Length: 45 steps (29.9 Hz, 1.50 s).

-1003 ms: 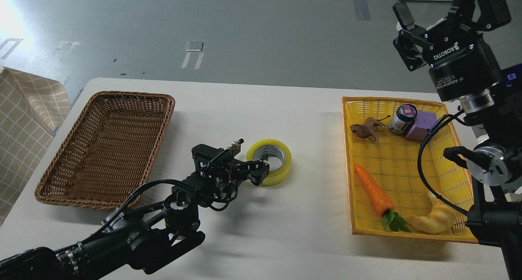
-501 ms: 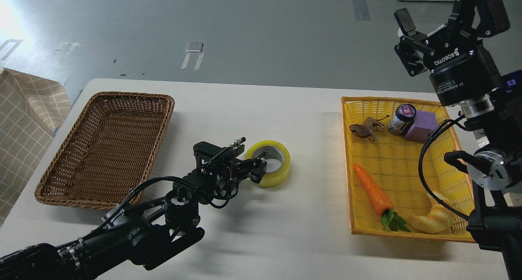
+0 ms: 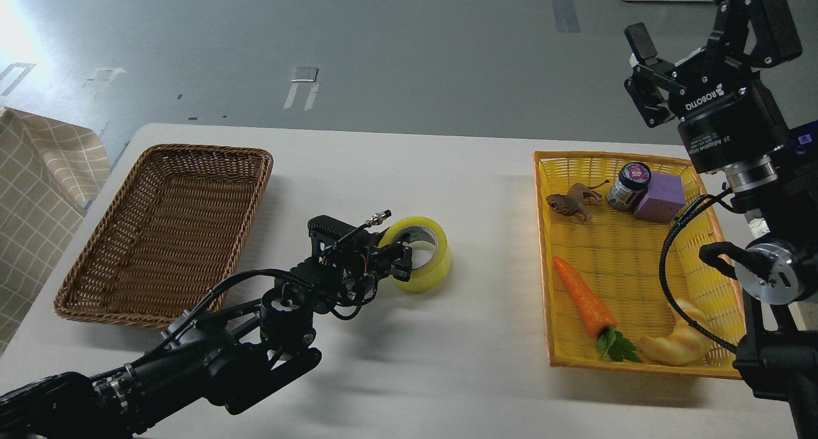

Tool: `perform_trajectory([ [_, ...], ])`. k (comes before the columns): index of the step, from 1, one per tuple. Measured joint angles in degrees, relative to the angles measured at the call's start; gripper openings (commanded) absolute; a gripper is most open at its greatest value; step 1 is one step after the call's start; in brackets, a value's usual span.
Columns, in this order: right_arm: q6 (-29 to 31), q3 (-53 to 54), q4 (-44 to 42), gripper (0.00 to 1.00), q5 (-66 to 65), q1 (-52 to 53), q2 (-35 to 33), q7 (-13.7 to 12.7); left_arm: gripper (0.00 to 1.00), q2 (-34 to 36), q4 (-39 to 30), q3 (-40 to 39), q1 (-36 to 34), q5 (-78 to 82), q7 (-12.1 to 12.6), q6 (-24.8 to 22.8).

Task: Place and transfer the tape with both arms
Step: 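Grasp the tape roll rim with the left gripper, then lift the tape roll and carry it over the wicker basket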

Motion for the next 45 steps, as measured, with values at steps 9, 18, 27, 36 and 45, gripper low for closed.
perform_trajectory([
  [9, -0.1, 0.1, -0.3, 1.0, 0.0, -0.6, 0.1, 0.0, 0.0, 0.1, -0.7, 0.0, -0.7, 0.0, 0.3, -1.4],
  [18, -0.1, 0.1, -0.4, 1.0, 0.0, -1.0, 0.1, 0.0, 0.0, 0.3, -1.1, 0.0, -2.7, 0.0, 0.0, -3.1],
  [27, -0.1, 0.9, -0.9, 1.0, 0.0, -1.4, 0.2, 0.2, 0.0, 0.3, -2.1, 0.0, -5.4, 0.0, -0.1, -6.1],
  [36, -0.1, 1.9, -1.4, 1.0, 0.1, -1.6, 0.5, 0.5, 0.0, 2.4, -4.4, 0.0, -10.9, 0.0, -4.0, -12.8],
  [45, -0.1, 3.2, -2.2, 1.0, 0.6, -1.7, 0.6, 0.6, 0.0, 5.6, -6.3, 0.3, -17.2, 0.0, -6.2, -18.3],
])
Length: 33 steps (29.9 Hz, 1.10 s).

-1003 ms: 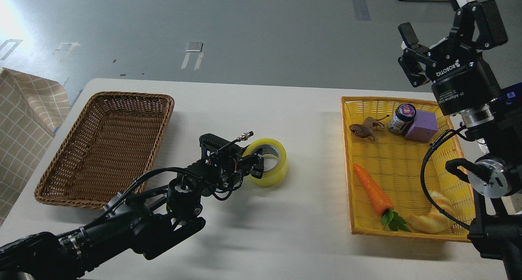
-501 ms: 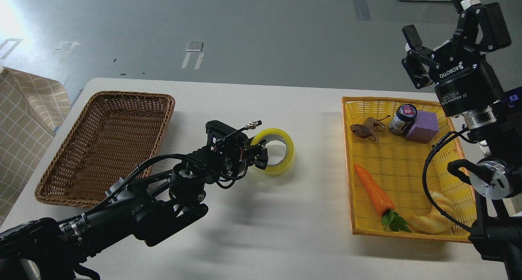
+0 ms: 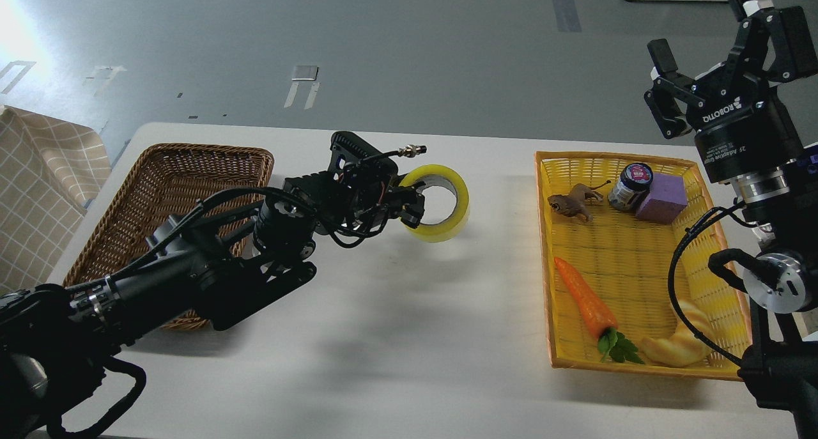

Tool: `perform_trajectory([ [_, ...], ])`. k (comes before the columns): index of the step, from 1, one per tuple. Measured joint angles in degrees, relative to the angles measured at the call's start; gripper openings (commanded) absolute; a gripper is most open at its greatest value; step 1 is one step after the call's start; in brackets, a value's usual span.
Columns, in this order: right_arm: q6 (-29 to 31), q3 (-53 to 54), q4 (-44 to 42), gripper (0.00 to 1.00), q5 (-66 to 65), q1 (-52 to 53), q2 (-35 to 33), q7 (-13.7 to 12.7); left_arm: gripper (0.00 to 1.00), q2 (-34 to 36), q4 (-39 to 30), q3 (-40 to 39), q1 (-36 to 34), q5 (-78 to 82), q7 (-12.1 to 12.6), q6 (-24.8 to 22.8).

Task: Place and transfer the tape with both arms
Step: 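Lift the tape roll and carry it over the wicker basket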

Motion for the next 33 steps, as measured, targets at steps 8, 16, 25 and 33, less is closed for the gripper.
perform_trajectory([
  [8, 0.2, 0.2, 0.0, 1.0, 0.1, 0.0, -0.1, 0.0, 0.0, 8.2, -2.0, 0.4, -4.3, 0.0, -4.6, -2.8],
  [16, 0.3, 0.1, -0.6, 1.0, 0.1, -0.2, 0.1, 0.1, 0.0, 17.8, -1.9, 0.5, -9.3, 0.0, -12.9, -3.1],
  [25, 0.4, 0.1, -1.7, 1.0, 0.1, 0.3, 0.1, 0.1, 0.0, 30.8, -1.5, 3.2, -9.1, 0.0, -20.9, -3.1],
  [33, 0.6, 0.0, -2.3, 1.0, 0.1, 0.2, 0.1, 0.1, 0.0, 40.9, -0.9, 3.3, -9.2, 0.0, -28.8, -3.1],
])
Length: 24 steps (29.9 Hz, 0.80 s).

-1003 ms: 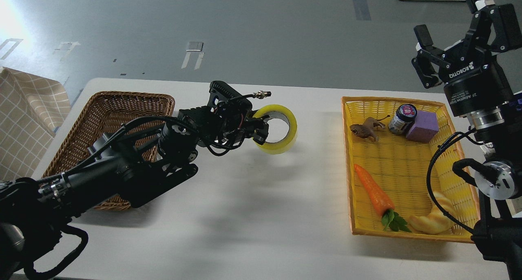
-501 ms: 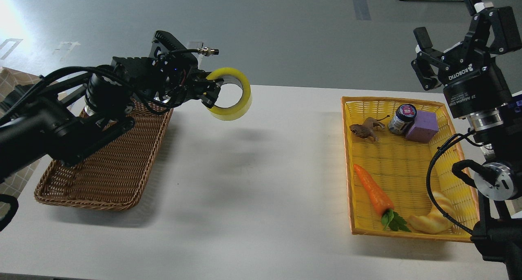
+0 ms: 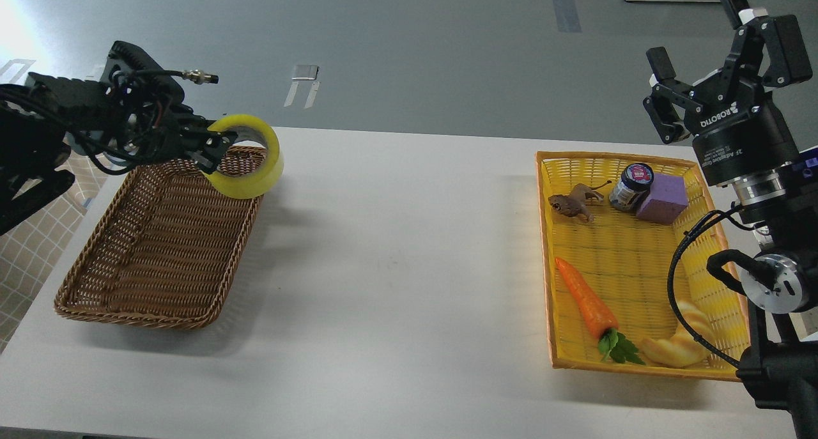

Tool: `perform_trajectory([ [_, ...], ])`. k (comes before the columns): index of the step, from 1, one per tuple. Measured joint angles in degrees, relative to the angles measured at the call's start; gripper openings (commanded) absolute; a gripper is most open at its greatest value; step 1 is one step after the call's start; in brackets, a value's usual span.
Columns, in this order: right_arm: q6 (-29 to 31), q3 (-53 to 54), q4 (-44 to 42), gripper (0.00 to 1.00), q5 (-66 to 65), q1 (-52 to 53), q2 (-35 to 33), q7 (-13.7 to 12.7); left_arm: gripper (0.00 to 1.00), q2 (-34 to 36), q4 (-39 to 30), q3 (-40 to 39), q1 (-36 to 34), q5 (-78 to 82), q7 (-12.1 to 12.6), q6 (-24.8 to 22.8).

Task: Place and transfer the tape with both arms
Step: 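Lift the tape roll and carry it over the wicker basket, then lower the tape roll into the basket and open the left gripper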

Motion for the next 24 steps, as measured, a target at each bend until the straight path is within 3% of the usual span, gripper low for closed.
perform_trajectory([
  [8, 0.0, -0.7, -0.1, 1.0, 0.0, 0.2, 0.2, -0.1, 0.0, 5.7, 2.0, 0.1, 2.6, 0.0, -5.0, 0.0],
  [14, 0.0, -0.8, -0.1, 1.0, 0.0, -0.3, 0.4, -0.1, 0.0, 5.3, 6.3, 0.1, 4.8, 0.0, -5.4, 0.0],
  [24, 0.0, -0.8, 0.1, 1.0, 0.0, -0.5, 0.5, -0.1, 0.0, 3.8, 11.5, 5.2, 7.7, 0.0, -5.0, 6.4],
])
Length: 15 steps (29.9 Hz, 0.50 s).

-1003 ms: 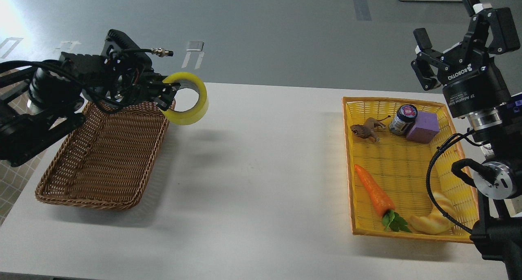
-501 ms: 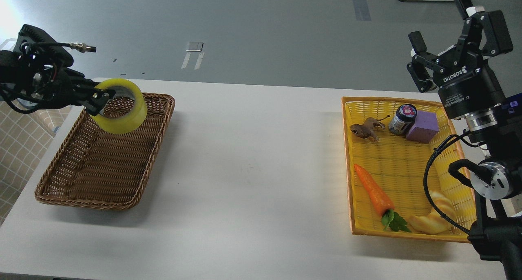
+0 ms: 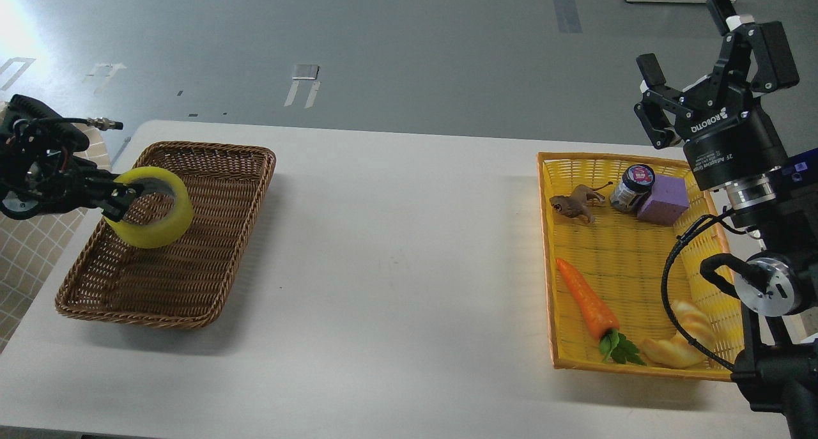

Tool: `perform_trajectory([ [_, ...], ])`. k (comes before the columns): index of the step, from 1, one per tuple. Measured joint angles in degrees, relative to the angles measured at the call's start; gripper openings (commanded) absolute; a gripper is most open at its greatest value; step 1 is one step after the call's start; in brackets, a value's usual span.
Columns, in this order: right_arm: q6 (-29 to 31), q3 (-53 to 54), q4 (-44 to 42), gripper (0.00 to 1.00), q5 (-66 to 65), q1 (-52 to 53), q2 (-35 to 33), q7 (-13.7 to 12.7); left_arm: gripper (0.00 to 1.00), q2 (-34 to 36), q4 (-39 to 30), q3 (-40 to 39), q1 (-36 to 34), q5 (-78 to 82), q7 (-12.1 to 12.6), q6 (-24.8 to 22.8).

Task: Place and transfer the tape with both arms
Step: 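Lower the tape roll into the basket and open the left gripper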

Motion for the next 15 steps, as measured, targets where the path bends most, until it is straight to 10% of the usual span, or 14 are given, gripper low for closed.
perform_trajectory([
  [15, -0.2, 0.2, 0.9, 1.0, 0.0, -2.9, -0.1, 0.0, 0.11, -6.5, 9.4, 2.0, 0.7, -2.2, -0.3, 6.9],
])
